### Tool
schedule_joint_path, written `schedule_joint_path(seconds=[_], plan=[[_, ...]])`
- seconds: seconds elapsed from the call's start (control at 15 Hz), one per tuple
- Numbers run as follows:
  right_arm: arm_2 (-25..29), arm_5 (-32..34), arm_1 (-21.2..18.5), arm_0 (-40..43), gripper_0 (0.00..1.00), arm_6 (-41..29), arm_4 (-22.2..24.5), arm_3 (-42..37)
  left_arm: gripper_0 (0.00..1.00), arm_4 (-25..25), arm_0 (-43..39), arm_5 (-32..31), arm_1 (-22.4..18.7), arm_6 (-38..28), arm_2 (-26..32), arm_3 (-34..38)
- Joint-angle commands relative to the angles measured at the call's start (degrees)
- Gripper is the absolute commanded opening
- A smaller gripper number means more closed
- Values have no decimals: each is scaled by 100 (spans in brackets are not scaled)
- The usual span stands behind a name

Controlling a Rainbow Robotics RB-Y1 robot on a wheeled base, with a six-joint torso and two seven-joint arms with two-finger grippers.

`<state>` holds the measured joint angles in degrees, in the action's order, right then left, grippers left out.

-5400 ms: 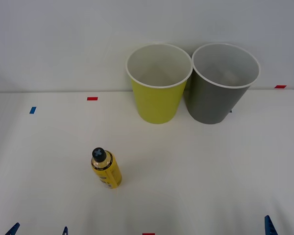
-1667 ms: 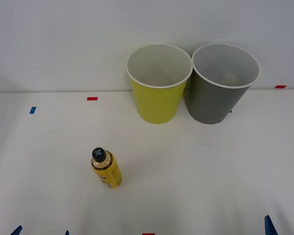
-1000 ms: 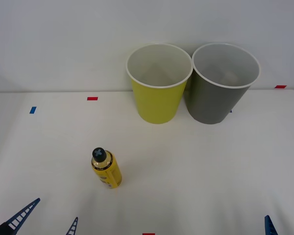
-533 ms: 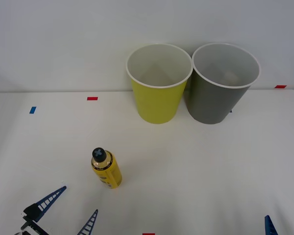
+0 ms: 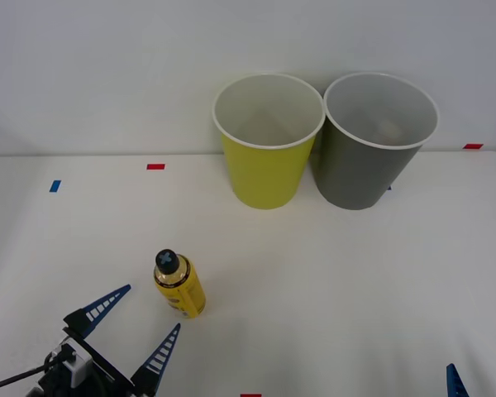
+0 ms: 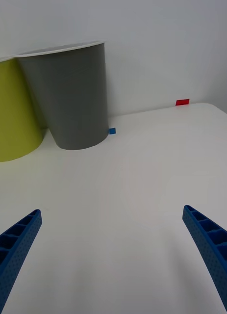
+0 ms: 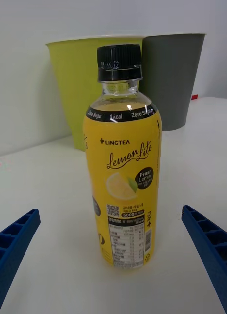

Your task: Put cans in the gray bin and PET bottles in the light green bin.

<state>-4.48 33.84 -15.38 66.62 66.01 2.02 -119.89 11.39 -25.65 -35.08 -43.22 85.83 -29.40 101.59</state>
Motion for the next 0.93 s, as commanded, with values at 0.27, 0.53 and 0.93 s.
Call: schedule_joint_path(seconds=[0.27,0.53,0.93], plan=[[0,0,0,0,100,0,0,0,100,162,570,142,-82,48,-409,1],[0,0,0,0,100,0,0,0,100,293,939,336,-73,92,-567,1],[0,0,0,0,100,0,0,0,100,302,1256,758,200,118,-567,-16]])
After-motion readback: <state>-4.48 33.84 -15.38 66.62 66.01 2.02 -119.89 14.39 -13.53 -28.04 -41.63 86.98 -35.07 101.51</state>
